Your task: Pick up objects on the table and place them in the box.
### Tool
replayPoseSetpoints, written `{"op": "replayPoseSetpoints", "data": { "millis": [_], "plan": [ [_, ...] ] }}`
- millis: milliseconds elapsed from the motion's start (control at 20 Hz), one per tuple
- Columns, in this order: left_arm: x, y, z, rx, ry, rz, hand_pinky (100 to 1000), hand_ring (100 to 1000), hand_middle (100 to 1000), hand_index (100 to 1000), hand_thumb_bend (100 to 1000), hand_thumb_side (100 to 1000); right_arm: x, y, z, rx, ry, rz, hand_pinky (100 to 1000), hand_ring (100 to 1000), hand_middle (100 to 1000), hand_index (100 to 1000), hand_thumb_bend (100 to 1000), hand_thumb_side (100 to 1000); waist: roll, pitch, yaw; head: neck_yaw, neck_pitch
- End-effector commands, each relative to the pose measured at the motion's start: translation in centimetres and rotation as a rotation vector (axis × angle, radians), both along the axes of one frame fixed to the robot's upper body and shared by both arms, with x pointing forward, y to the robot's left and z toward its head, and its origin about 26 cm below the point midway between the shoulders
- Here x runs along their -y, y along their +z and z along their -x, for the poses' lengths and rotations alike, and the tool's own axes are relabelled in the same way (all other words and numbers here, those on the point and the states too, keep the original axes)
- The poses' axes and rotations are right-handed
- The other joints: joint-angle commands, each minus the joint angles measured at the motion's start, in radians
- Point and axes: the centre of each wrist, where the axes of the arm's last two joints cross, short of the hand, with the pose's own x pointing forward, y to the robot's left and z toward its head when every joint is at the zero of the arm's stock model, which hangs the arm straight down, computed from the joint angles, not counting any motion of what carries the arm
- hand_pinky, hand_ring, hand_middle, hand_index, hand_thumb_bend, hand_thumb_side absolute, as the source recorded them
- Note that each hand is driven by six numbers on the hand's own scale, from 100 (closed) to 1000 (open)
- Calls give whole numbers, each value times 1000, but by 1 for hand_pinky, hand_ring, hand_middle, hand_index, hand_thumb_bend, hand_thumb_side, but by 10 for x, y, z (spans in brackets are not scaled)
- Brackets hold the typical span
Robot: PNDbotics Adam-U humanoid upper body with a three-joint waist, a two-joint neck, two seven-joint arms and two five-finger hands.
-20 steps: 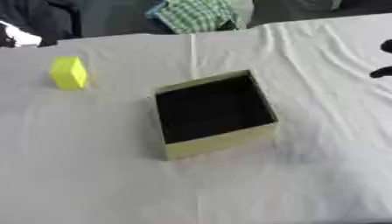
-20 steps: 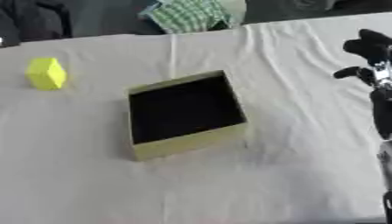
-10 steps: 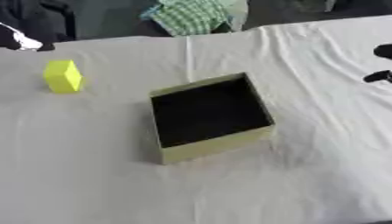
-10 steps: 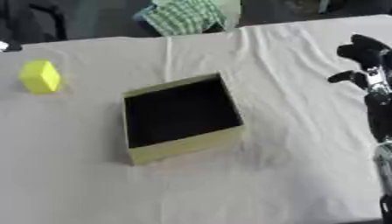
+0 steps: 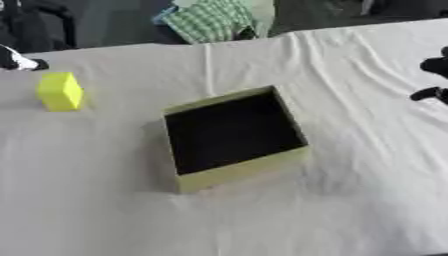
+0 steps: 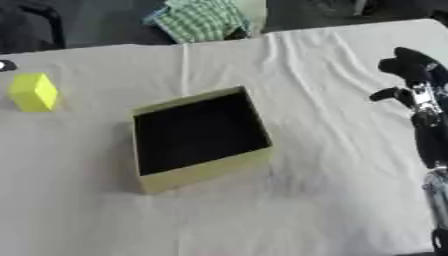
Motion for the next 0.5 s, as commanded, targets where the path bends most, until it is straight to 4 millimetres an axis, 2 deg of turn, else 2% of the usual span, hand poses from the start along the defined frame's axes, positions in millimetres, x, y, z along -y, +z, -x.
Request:
{"op": "replayPoseSetpoints", "data": {
  "millis": [50,100,300,500],
  "plan": [
    [-12,14,4,33,20,-19,822,791,782,862,628,222,1,9,0,28,5,15,563,845,724,862,100,758,-2,-14,0,-1,-16],
    [-13,14,4,33,21,-20,824,793,783,863,591,179,1,9,0,28,6,15,563,846,724,862,100,760,-2,-12,-2,-1,-17],
    [-15,13,4,34,24,-24,822,791,780,861,576,161,0,9,0,29,9,17,563,846,725,862,100,762,-1,0,-7,5,-24],
    [-14,10,3,21,19,-29,822,789,778,860,562,147,0,9,0,30,11,20,563,847,725,862,100,763,0,9,-11,41,-32]
  ]
}}
